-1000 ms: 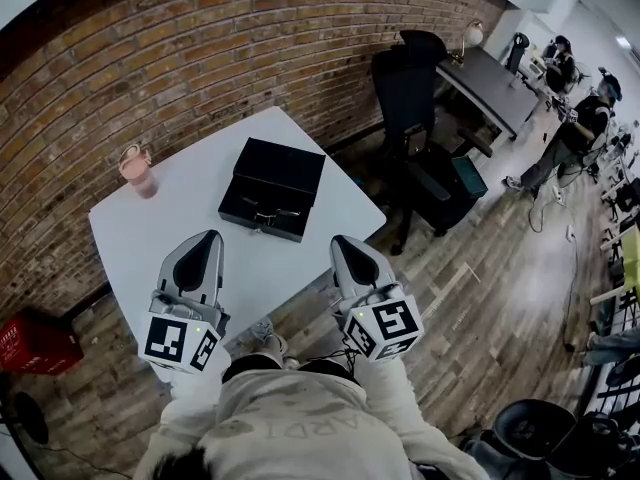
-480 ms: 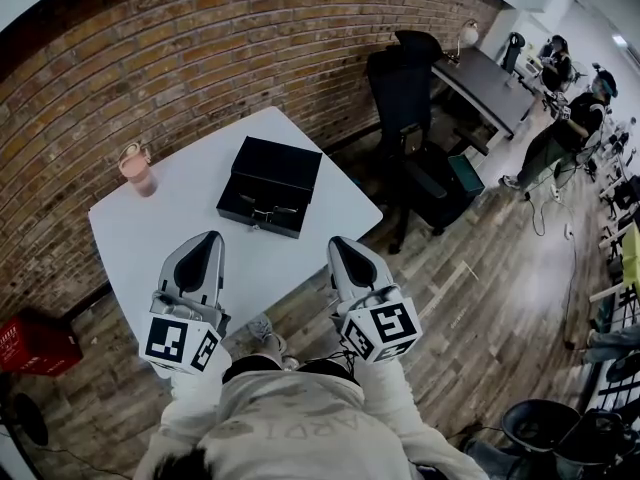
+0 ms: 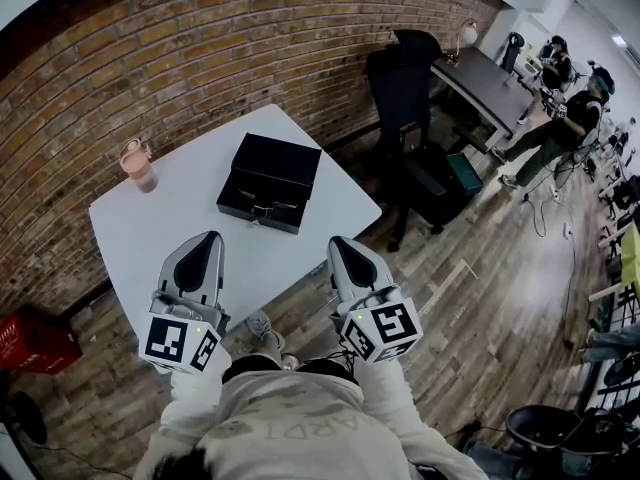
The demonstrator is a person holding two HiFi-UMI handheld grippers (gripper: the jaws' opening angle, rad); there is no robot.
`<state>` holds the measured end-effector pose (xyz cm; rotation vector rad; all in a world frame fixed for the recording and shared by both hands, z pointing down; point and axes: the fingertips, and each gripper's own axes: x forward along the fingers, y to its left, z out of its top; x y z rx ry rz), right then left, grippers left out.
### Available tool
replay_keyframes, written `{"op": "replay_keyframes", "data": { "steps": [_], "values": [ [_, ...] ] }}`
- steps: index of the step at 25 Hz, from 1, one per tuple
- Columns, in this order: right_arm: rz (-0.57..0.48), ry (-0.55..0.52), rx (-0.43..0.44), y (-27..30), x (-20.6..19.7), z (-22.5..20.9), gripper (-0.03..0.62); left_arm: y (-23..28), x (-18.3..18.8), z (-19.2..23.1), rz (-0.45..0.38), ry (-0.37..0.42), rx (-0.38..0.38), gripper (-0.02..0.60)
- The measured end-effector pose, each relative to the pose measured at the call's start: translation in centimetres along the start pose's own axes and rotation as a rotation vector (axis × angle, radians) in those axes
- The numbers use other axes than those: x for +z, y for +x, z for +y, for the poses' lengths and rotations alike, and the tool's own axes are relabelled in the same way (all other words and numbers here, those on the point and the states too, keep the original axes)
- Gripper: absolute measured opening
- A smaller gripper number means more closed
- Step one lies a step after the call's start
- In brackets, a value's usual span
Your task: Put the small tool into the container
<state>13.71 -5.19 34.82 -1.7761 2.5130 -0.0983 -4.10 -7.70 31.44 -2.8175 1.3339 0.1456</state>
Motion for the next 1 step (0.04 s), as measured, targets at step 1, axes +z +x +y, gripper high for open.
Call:
{"op": "replay_keyframes", "data": {
  "steps": [1],
  "values": [
    [-0.001, 0.0, 0.0, -0.09, -0.05, 0.08, 0.011, -0.11, -0.06, -0.03, 0.0, 0.0, -0.001, 0.005]
  ]
}}
